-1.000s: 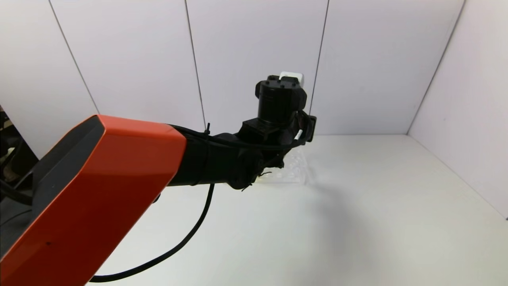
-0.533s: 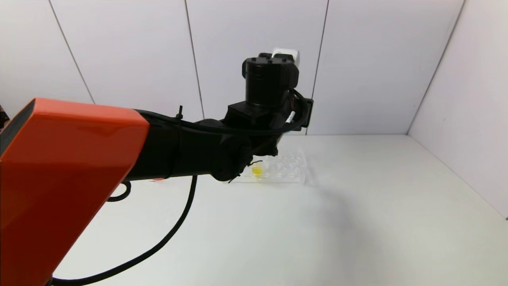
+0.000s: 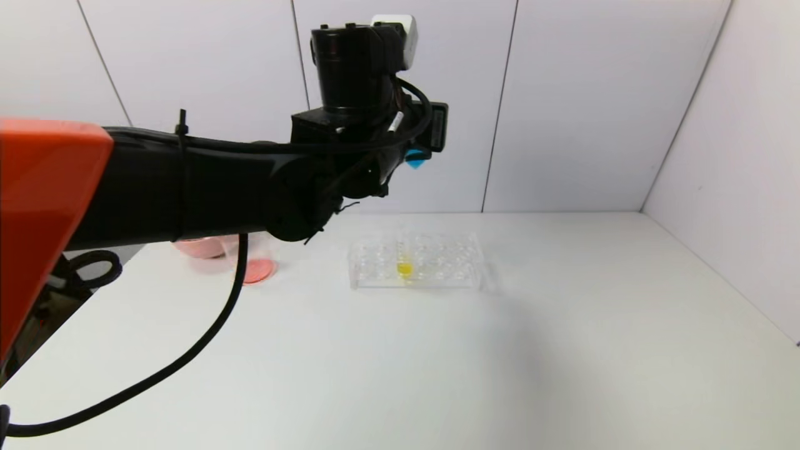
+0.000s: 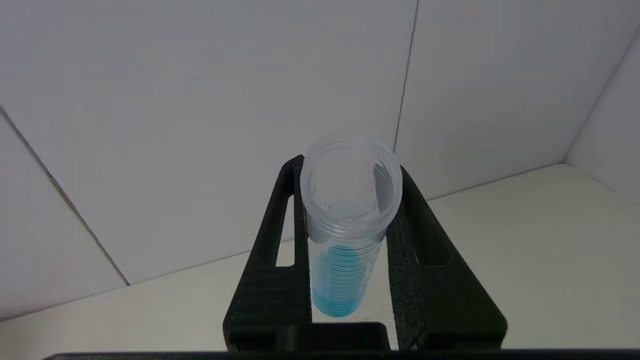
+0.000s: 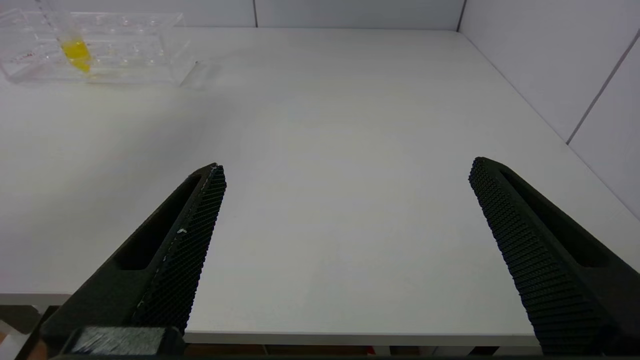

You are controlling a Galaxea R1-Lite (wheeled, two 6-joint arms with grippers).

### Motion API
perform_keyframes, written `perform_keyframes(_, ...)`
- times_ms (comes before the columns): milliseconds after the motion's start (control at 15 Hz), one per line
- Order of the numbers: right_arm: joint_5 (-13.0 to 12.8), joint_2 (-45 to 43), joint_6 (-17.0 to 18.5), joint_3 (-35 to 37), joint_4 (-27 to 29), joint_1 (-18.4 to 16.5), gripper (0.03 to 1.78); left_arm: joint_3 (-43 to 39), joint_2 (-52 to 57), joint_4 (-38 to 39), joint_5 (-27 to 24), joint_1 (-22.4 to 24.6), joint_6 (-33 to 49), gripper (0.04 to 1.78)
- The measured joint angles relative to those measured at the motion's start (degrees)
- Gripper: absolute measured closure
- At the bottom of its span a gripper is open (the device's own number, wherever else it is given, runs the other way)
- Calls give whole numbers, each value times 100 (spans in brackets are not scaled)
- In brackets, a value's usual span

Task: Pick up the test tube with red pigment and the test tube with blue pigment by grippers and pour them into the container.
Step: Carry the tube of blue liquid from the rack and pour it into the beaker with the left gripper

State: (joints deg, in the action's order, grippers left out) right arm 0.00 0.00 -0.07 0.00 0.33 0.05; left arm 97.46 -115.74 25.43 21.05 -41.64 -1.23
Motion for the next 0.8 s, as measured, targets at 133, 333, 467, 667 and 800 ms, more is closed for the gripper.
perform_keyframes(133,0,0,0,0,0,0,4,-24,184,-283,-17,133,0,137)
perform_keyframes(333,0,0,0,0,2,2,4,-11,449,-768,-52,411,2,137)
perform_keyframes(467,0,0,0,0,0,2,4,-59,564,-809,-195,669,0,137)
perform_keyframes(667,0,0,0,0,2,2,4,-234,714,-816,-312,1061,0,137)
perform_keyframes(800,0,0,0,0,2,2,4,-424,829,-816,-322,1326,-4,137)
